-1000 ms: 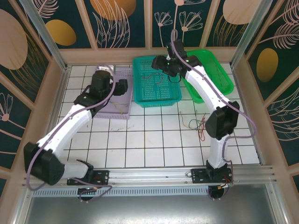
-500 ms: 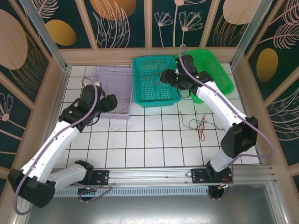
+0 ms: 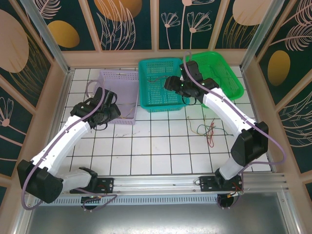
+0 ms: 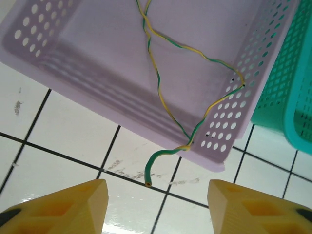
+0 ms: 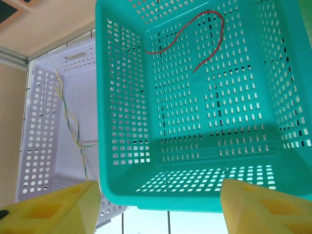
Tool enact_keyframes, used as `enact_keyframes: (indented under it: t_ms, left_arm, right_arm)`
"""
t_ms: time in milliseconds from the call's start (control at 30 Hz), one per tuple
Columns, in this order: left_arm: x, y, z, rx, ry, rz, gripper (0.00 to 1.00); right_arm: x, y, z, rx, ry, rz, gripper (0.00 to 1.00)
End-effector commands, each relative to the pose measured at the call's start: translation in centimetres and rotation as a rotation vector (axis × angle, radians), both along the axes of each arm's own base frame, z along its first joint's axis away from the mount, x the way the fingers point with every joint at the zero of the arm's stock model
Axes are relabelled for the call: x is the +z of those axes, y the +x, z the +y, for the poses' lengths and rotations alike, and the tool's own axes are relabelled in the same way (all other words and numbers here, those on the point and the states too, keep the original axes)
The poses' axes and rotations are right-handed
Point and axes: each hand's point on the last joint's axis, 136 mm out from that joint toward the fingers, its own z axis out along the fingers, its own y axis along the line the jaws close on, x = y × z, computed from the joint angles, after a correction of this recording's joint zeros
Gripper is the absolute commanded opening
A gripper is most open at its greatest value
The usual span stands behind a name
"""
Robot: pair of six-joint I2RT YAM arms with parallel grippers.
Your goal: Untangle the cables
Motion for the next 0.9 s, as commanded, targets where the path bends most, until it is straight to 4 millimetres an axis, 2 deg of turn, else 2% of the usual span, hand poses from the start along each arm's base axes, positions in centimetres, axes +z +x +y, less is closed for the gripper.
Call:
enact_keyframes:
  t_ms: [0,167,400,500,600,867]
  left_arm:
    - [0.0,1.6,0.0,0.070,-0.024,-0.045,0.52]
    - [-1.3,3.0,0.6,0.095,-0.009,-0.053,0.40]
    - [-1.9,3.9,1.8,0.114,0.028,-0.054,0.00]
    - [-1.7,4.7,2.6,0.132,0.031,-0.087,0.00]
    - [-0.9,6.4,3.4,0.165,0.006,-0.155,0.00]
    - [3.6,12.7,7.2,0.305,-0.120,-0.349,0.00]
  right_arm:
    - [1.4,-0.6,0.4,0.010,0.043,-0.027,0.66]
    - [1.2,-0.9,0.3,0.016,0.044,-0.020,0.66]
    - [1.2,-1.6,-0.1,0.014,0.046,-0.017,0.66]
    - [1.1,-1.7,-0.2,0.011,0.051,-0.015,0.66]
    - [0.9,-1.9,0.0,0.015,0.059,-0.008,0.65]
    - [1.0,-2.0,0.2,0.020,0.060,-0.010,0.65]
